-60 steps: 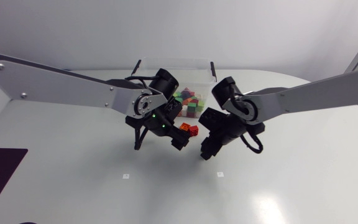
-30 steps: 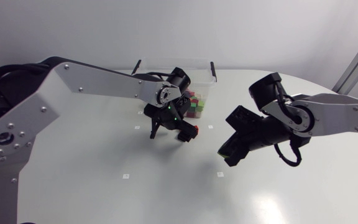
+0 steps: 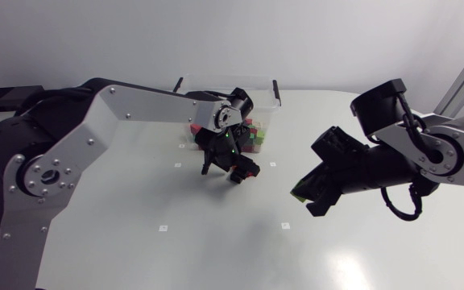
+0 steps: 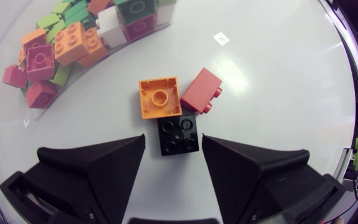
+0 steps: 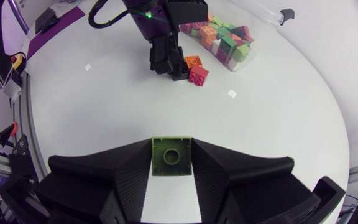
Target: Place the duplo bricks in the container
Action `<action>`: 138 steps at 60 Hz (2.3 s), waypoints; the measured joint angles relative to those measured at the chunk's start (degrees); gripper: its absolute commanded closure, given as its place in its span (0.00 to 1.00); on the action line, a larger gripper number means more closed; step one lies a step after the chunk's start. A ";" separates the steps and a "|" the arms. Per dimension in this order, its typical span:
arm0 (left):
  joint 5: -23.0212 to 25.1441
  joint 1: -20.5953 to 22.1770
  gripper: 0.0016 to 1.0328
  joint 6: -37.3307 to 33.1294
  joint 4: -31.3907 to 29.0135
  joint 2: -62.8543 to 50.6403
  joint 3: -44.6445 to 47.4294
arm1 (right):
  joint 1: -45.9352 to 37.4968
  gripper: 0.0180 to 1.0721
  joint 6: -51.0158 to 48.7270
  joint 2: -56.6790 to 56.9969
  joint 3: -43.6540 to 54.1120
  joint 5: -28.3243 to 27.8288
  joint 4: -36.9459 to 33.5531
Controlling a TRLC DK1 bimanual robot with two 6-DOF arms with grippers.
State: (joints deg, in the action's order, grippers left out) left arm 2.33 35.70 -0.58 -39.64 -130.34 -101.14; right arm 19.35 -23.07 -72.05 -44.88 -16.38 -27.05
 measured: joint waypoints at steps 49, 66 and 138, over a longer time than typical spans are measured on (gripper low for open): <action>-0.44 0.74 0.71 3.63 -3.32 -2.14 -3.13 | -2.23 0.70 1.68 5.81 -1.62 -1.60 -4.09; -0.39 -1.16 0.71 3.63 -1.36 6.56 8.90 | -2.60 0.70 5.44 -0.63 -8.37 -1.84 1.84; -0.22 -9.90 0.71 6.08 14.82 30.97 16.96 | 1.38 0.18 16.72 -40.13 -46.80 4.26 16.76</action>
State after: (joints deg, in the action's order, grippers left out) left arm 2.11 25.80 5.50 -24.82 -99.37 -84.18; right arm 20.73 -6.35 -112.18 -91.68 -12.12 -10.28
